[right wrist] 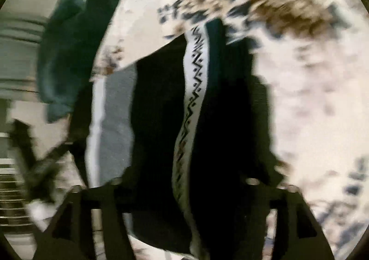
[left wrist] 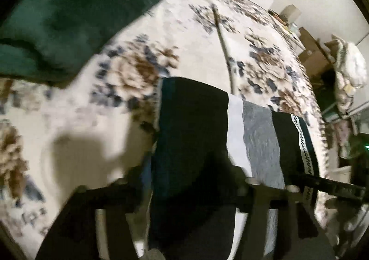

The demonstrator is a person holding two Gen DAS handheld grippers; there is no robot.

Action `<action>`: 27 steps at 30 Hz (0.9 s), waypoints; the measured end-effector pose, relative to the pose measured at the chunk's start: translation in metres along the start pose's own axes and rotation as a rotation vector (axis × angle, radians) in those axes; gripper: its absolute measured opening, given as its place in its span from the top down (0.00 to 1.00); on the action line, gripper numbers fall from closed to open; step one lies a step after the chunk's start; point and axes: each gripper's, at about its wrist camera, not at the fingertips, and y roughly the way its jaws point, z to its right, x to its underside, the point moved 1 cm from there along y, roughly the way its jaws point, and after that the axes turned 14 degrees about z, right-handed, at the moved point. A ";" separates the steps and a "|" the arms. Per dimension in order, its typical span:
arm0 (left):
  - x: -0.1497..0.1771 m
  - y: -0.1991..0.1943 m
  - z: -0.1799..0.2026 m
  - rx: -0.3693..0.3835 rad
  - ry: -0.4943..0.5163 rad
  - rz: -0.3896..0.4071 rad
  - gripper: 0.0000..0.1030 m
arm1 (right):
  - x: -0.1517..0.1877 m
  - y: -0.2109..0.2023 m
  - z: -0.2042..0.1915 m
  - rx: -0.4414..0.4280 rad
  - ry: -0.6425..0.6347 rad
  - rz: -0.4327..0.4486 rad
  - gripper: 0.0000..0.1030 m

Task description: Fold small clothes

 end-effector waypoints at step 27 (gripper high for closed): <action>0.056 -0.290 0.120 -0.208 0.138 0.246 0.00 | 0.139 -0.351 -0.097 0.431 -0.229 0.459 0.00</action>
